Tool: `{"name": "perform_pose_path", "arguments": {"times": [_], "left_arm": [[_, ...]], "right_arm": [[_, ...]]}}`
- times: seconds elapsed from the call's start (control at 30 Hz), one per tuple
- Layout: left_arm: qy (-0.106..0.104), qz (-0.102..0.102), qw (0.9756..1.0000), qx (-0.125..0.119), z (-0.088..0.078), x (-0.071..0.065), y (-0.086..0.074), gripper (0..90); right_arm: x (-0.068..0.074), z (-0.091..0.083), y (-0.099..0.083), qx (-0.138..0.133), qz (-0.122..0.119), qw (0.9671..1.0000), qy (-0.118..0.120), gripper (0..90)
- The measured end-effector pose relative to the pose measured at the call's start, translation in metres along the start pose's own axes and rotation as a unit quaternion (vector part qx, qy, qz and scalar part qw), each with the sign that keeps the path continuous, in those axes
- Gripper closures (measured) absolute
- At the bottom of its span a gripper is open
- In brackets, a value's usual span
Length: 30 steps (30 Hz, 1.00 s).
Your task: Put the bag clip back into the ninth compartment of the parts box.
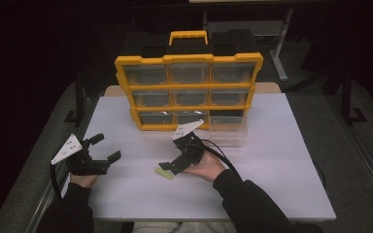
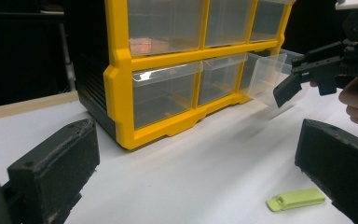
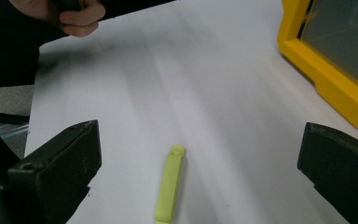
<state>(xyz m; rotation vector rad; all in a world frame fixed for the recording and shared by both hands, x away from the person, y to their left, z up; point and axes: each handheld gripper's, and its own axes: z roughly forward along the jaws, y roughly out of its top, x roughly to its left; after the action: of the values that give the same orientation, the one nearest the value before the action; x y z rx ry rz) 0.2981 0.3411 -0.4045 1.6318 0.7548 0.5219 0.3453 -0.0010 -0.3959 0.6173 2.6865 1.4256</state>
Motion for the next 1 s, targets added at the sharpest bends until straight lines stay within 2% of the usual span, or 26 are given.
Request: {"name": "perform_pose_path", "arguments": {"times": [0.5,0.87,1.0], "left_arm": [[0.0,0.0,1.0,0.002,0.001,0.0,0.0,0.0],[0.0,0.001,1.0,0.004,0.001,0.0,0.0,0.0],[0.002,0.003,1.0,0.005,0.001,0.0,0.0,0.0]], "right_arm": [[0.005,0.02,-0.002,0.047,-0.003,0.9988,0.009,0.0],[0.006,0.034,-0.005,0.092,-0.009,0.9956,0.016,0.0],[0.006,0.038,-0.005,0.099,-0.011,0.9948,0.02,0.0]]}}
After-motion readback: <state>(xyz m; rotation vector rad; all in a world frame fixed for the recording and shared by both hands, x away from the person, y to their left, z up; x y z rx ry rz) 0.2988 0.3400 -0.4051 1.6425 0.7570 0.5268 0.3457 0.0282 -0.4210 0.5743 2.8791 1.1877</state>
